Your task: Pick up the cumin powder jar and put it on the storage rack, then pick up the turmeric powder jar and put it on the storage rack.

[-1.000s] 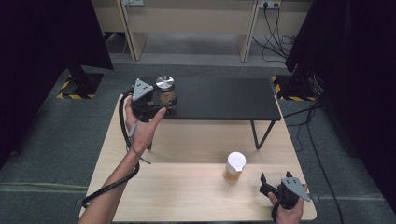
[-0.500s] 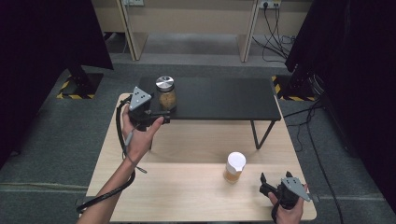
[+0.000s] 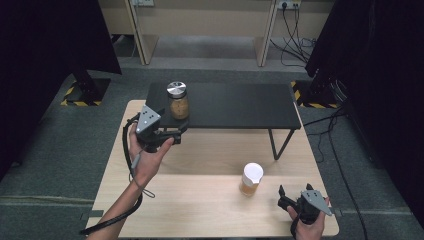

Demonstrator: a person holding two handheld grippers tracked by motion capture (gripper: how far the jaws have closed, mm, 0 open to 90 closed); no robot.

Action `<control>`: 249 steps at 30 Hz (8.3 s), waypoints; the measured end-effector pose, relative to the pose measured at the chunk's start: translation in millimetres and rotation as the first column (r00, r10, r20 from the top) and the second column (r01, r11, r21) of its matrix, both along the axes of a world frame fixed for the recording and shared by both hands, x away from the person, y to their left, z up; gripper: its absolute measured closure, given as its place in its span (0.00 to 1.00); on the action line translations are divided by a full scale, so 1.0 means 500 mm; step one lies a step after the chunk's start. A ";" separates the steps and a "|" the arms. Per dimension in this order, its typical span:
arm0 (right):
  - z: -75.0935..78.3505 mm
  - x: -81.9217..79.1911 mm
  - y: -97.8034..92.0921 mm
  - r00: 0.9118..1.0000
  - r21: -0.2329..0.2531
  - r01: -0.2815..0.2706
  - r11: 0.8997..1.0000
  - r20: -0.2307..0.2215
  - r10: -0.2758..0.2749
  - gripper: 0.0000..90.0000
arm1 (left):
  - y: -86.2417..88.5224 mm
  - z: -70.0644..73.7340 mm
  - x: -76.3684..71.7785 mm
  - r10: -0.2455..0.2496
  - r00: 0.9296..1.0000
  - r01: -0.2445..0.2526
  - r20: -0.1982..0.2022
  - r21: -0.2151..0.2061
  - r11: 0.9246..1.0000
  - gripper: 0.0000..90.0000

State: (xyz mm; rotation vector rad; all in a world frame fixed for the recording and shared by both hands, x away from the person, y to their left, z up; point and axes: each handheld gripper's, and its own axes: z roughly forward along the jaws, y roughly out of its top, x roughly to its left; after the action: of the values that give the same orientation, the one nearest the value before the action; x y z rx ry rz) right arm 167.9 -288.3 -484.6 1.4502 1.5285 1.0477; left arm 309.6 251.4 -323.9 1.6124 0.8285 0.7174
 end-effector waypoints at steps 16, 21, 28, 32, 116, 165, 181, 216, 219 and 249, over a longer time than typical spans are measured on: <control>-0.001 -0.001 0.000 1.000 -0.004 -0.001 1.000 0.003 0.001 0.04 | 0.005 -0.047 -0.031 -0.020 1.000 0.020 0.019 0.006 1.000 0.07; -0.001 -0.001 0.001 1.000 -0.006 -0.001 1.000 0.004 0.001 0.04 | 0.008 -0.069 -0.040 -0.026 1.000 0.026 0.012 0.002 1.000 0.07; -0.002 -0.001 0.001 1.000 -0.007 -0.001 1.000 0.005 0.001 0.04 | 0.006 -0.101 -0.054 -0.033 0.999 0.033 0.014 0.012 0.999 0.07; -0.002 -0.001 0.001 1.000 -0.008 -0.001 1.000 0.006 0.001 0.04 | 0.010 -0.113 -0.056 -0.031 0.999 0.031 0.007 -0.003 1.000 0.07; -0.002 -0.001 0.006 1.000 -0.013 -0.012 1.000 0.008 0.012 0.03 | 0.028 -0.351 -0.087 0.019 0.980 -0.035 -0.198 -0.079 0.996 0.09; -0.012 0.016 -0.098 0.930 0.022 -0.366 0.930 0.039 0.365 0.03 | 0.027 -0.351 -0.087 0.010 0.980 -0.026 -0.196 -0.078 0.997 0.09; -0.013 0.033 -0.093 0.873 -0.011 -0.486 0.874 0.045 0.486 0.03 | 0.026 -0.350 -0.084 0.006 0.981 -0.021 -0.196 -0.075 0.997 0.09; -0.013 0.093 -0.011 0.839 -0.006 -0.542 0.840 0.042 0.542 0.04 | 0.025 -0.349 -0.082 0.001 0.981 -0.015 -0.195 -0.069 0.997 0.08; -0.012 0.100 -0.004 0.839 -0.004 -0.543 0.840 0.037 0.543 0.04 | 0.025 -0.349 -0.082 0.001 0.981 -0.015 -0.195 -0.069 0.998 0.08; -0.001 0.127 0.026 0.847 -0.001 -0.531 0.847 -0.001 0.531 0.34 | 0.025 -0.349 -0.081 -0.001 0.981 -0.012 -0.195 -0.067 0.998 0.08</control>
State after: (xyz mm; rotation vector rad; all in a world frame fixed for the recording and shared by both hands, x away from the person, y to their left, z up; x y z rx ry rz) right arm 231.3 -275.2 -485.2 1.0348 1.9930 1.3594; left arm 268.9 263.8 -498.3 1.6373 0.9887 0.5348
